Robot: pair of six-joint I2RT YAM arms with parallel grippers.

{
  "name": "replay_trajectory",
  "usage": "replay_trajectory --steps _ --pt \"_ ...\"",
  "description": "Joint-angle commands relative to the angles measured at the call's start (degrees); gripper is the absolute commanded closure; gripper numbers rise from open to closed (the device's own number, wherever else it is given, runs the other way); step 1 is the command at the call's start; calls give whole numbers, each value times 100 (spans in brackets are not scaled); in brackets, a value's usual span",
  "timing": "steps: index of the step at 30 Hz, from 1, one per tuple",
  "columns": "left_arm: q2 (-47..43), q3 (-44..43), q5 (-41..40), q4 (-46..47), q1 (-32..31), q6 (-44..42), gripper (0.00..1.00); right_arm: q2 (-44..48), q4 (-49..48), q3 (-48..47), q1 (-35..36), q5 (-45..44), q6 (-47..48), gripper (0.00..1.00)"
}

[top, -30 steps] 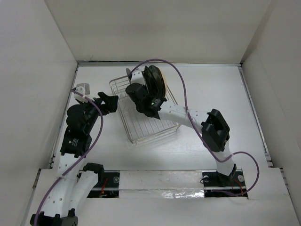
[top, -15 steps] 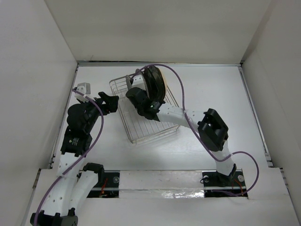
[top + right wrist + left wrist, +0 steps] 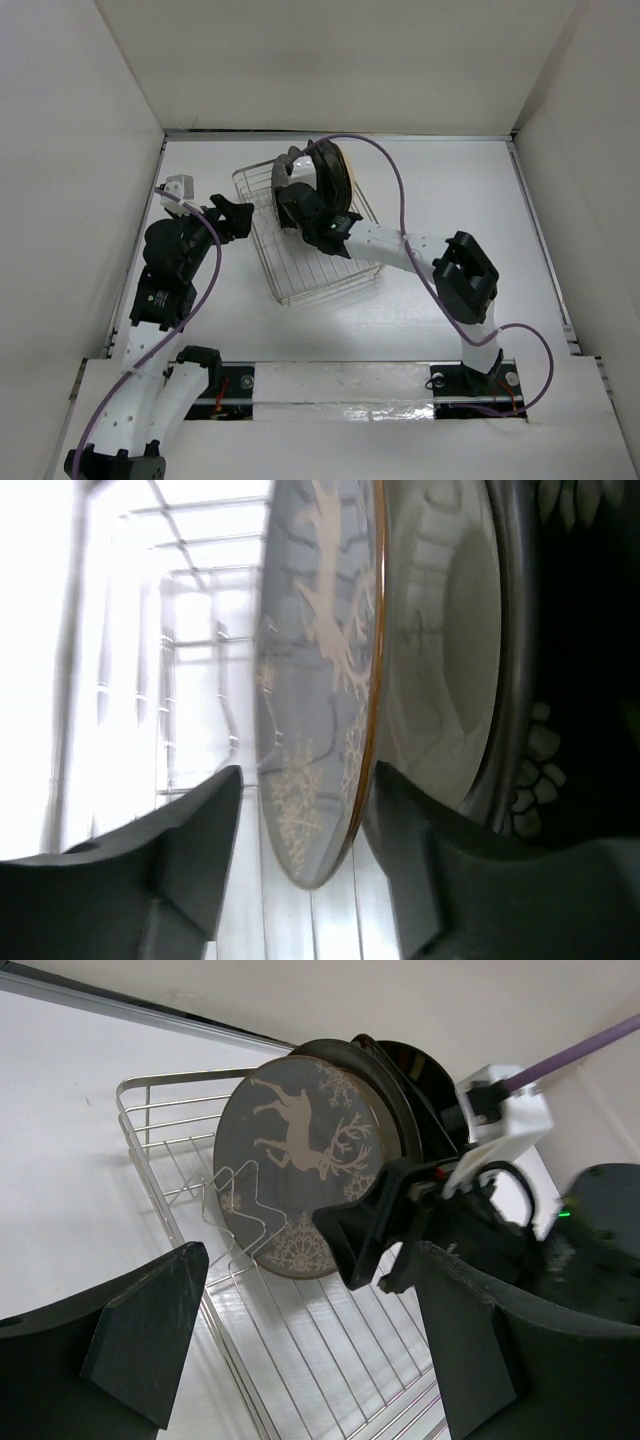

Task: Load the plates into the dish rack

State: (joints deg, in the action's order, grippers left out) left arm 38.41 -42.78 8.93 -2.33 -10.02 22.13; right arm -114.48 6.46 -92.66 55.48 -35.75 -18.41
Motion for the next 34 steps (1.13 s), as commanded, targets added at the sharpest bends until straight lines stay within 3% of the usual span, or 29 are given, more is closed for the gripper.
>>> replay_trajectory --steps 1,5,7,14,15,16,17,18,19,20,24,30,34 --pt "-18 -37 65 391 -17 -24 19 846 -760 29 33 393 13 33" --pt "52 7 170 408 114 -33 19 1427 -918 354 85 656 92 12" --pt "70 33 197 461 184 -16 18 1682 -883 538 147 666 162 6" --pt "140 86 162 610 185 -112 17 3351 -1357 1949 200 509 320 7" --pt "131 104 171 654 185 -121 17 3849 -1506 2197 200 377 364 12" --pt "140 112 188 663 185 -130 17 4115 -1594 2452 200 254 400 24" --pt "140 130 223 672 185 -139 17 4387 -1682 2994 147 -26 444 43" --pt "114 147 276 707 185 -139 17 4938 -1813 3269 86 -142 444 82" --pt "88 174 293 760 185 -130 17 5213 -1832 3524 -10 -213 435 97" --pt "9 252 320 812 185 -87 17 5477 -1832 3753 -281 -274 409 100" --pt "-150 358 513 1085 185 54 17 6437 -1833 4860 -1255 32 330 100" --pt "-10 350 619 1051 185 178 17 6491 -1911 5372 -2278 1235 -170 68" --pt "-9 402 575 1067 185 239 17 6420 -1982 5364 -2332 1641 -180 63"
